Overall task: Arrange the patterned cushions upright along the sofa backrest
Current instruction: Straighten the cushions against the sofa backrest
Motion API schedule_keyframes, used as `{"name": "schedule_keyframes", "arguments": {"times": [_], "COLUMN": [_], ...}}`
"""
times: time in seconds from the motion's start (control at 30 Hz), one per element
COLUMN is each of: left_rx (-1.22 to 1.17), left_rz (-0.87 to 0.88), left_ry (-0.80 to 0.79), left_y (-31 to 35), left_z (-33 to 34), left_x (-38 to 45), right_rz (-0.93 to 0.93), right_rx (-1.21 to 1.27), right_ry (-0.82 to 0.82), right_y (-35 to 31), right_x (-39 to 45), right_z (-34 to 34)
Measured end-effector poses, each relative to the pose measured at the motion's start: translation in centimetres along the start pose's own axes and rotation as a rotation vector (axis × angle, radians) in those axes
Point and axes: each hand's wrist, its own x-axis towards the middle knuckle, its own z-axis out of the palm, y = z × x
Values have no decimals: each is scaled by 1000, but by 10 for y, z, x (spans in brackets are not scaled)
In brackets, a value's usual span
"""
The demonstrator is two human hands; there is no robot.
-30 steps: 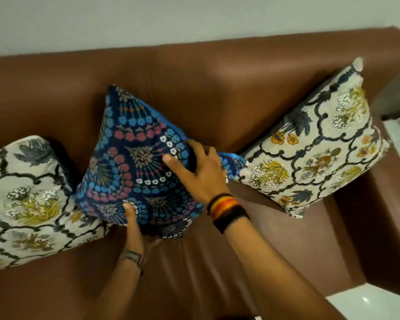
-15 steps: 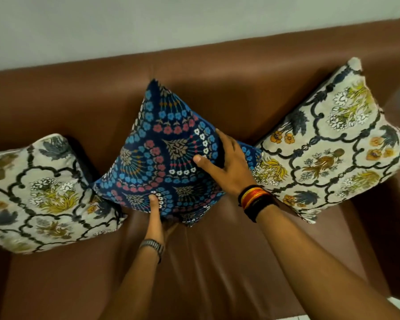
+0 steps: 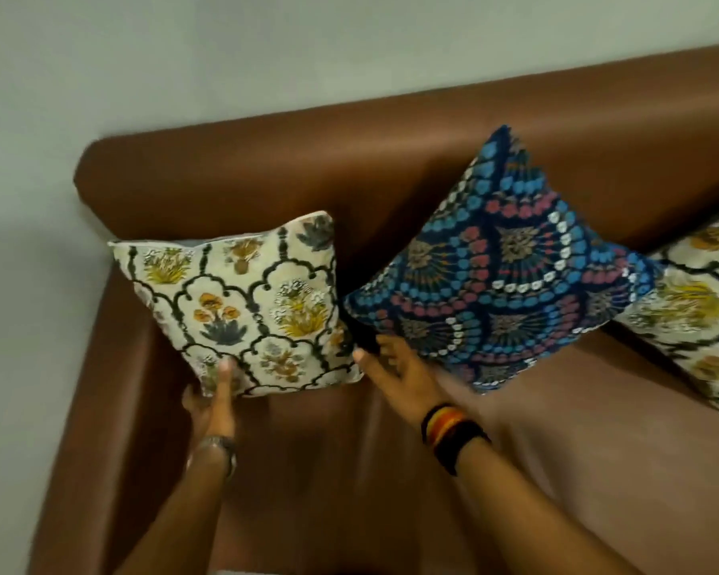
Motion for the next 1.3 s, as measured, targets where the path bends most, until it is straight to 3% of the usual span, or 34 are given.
{"name": "schedule_keyframes", "arguments": {"times": [0.07, 0.27, 0.4, 0.53, 0.67, 0.9, 1.07, 1.23, 1.3], "left_rx": [46, 162, -35, -217, -379, -314, -222, -213, -219], "left_rz": [26, 79, -118, -235, -319, -261, -266, -271, -279], "left_ry": [-103, -316, -420, -557, -566, -516, -437, -627, -701], "left_y": [9, 7, -10, -15, -3, -28, -46, -33, -17], "left_z": [-15, -21, -36, -36, -12, -10, 7, 57, 81], "left_x": [49, 127, 148, 117, 112, 105, 49, -3, -32], "right_rz": [80, 67, -132, -340, -333, -356, -373, -346, -319], "right_rx": [64, 64, -52, -229, -330, -323, -348, -368, -364], "right_ry": [-15, 103, 225, 286, 327, 288, 423, 814, 890], "right_y": [-7, -18, -55, -103, -114, -79, -40, -47, -56], "right_x": [27, 73, 48, 49, 87, 60, -7, -44, -49], "right_z": [32, 108, 140, 156, 149, 143, 104, -17, -71]}}
